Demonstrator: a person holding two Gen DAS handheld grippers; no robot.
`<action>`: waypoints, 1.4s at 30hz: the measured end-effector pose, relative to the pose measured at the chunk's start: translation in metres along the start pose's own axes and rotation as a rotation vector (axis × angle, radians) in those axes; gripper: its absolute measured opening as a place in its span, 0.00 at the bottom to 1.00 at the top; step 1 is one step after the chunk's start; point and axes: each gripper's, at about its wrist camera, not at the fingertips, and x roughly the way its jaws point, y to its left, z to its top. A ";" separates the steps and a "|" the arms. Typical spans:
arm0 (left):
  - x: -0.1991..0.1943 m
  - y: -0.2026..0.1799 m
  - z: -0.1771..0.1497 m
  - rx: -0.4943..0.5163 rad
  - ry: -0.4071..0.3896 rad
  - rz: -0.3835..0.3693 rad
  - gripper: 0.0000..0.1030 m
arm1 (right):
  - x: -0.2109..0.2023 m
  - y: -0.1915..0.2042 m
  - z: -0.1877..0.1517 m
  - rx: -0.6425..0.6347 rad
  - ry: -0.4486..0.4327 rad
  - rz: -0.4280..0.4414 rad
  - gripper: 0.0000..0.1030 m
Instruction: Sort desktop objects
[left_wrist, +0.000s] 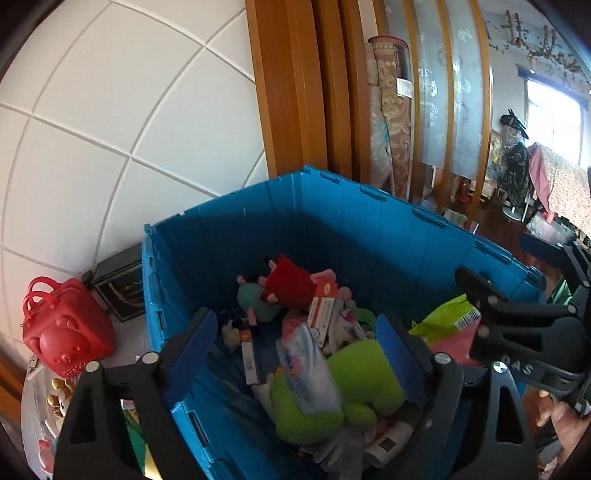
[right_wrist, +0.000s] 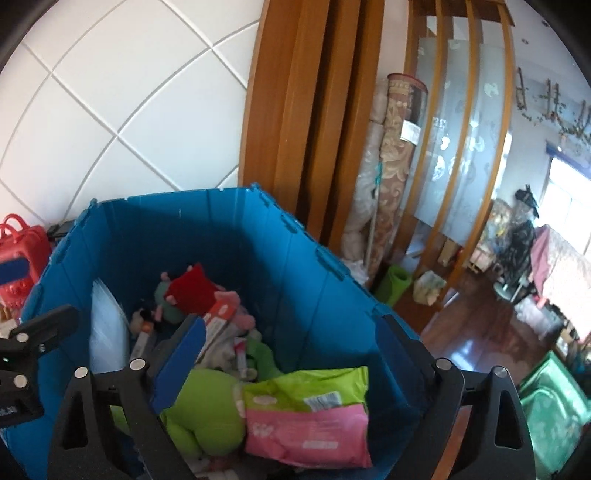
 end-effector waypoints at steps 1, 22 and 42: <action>0.000 0.000 0.000 0.000 0.001 0.003 0.87 | -0.002 -0.001 -0.001 -0.001 0.001 0.000 1.00; -0.079 0.045 -0.052 -0.092 -0.166 -0.016 0.87 | -0.076 0.024 -0.031 0.032 -0.079 0.106 1.00; -0.143 0.290 -0.226 -0.370 -0.042 0.440 0.87 | -0.136 0.239 -0.038 -0.071 -0.208 0.566 1.00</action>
